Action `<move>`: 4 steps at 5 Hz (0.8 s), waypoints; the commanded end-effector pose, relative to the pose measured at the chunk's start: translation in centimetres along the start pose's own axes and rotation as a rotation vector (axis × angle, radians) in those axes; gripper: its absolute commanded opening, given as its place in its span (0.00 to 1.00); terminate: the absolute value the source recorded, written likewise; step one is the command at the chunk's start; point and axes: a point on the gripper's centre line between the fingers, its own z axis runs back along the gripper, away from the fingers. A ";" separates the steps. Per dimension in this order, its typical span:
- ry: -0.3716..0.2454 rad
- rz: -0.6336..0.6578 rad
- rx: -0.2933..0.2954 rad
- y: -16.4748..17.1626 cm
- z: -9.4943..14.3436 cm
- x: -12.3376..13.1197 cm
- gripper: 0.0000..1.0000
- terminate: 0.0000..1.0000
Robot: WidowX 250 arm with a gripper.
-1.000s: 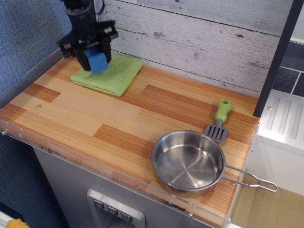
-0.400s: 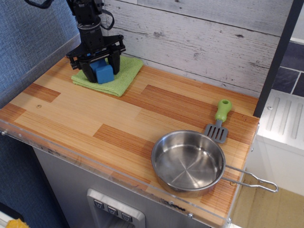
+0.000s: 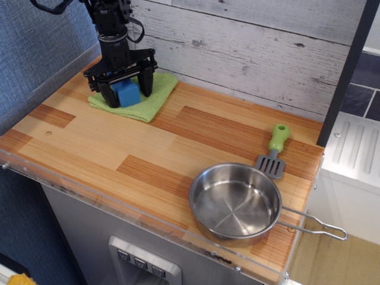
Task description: Puts the blue block on the green napkin.
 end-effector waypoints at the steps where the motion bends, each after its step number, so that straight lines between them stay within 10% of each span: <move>1: -0.015 0.032 -0.060 -0.1 5.3 0.4 1.00 0.00; 4: -0.055 0.024 -0.124 1.9 12.0 -0.5 1.00 0.00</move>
